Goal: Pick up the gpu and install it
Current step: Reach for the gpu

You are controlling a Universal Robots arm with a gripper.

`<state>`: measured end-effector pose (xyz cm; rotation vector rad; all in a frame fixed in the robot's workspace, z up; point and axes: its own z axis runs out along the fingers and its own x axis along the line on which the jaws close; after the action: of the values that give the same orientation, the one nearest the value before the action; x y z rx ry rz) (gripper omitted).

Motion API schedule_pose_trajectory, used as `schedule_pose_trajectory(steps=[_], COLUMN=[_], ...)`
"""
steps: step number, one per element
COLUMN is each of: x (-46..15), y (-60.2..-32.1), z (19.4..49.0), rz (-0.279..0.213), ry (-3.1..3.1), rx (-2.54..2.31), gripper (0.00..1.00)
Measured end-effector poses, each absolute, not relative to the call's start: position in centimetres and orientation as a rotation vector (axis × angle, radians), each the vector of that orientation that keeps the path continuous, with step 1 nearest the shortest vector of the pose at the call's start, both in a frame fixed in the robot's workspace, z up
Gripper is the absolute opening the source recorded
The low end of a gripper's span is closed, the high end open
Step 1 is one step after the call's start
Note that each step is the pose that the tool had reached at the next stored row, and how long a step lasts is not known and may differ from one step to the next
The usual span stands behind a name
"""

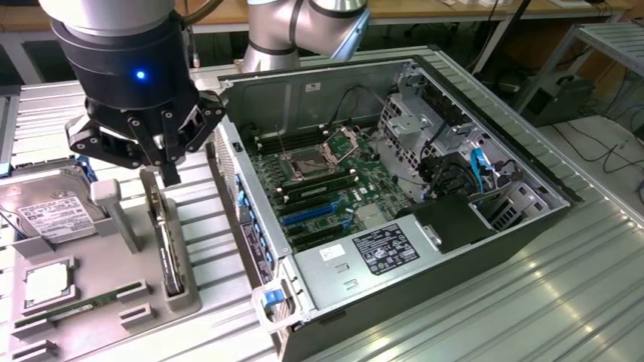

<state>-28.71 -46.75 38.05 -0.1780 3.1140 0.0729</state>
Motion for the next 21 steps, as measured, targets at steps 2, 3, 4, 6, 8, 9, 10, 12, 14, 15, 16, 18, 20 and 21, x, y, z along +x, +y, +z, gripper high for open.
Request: schedule_pose_trajectory(steps=[2, 3, 4, 6, 8, 9, 10, 12, 14, 15, 16, 18, 20, 21], x=[-28.9, -29.1, -29.2, -29.5, -29.9, -30.3, -30.5, -30.9, -31.3, -31.5, -31.6, -31.9, -32.1, -32.1], y=[-47.0, -47.1, -47.2, -47.3, -47.3, -47.3, -47.3, -47.3, -47.2, -47.1, -46.9, -46.5, -46.5, -46.5], z=[38.0, 38.0, 38.0, 38.0, 38.0, 38.0, 37.9, 37.9, 37.8, 37.8, 37.8, 37.7, 37.6, 37.6], rz=[0.073, 0.073, 0.073, 0.073, 0.073, 0.073, 0.073, 0.073, 0.073, 0.073, 0.073, 0.073, 0.073, 0.073], ry=[3.114, 3.113, 3.113, 3.113, 3.113, 3.113, 3.113, 3.113, 3.113, 3.113, 3.113, 3.113, 3.113, 3.113], rx=[-0.184, -0.187, -0.19, -0.193, -0.193, -0.193, -0.193, -0.193, -0.193, -0.193, -0.193, -0.193, -0.193, -0.193], gripper=[0.11, 0.11, 0.11, 0.11, 0.11, 0.11, 0.11, 0.11, 0.11, 0.11, 0.11, 0.11, 0.11, 0.11])
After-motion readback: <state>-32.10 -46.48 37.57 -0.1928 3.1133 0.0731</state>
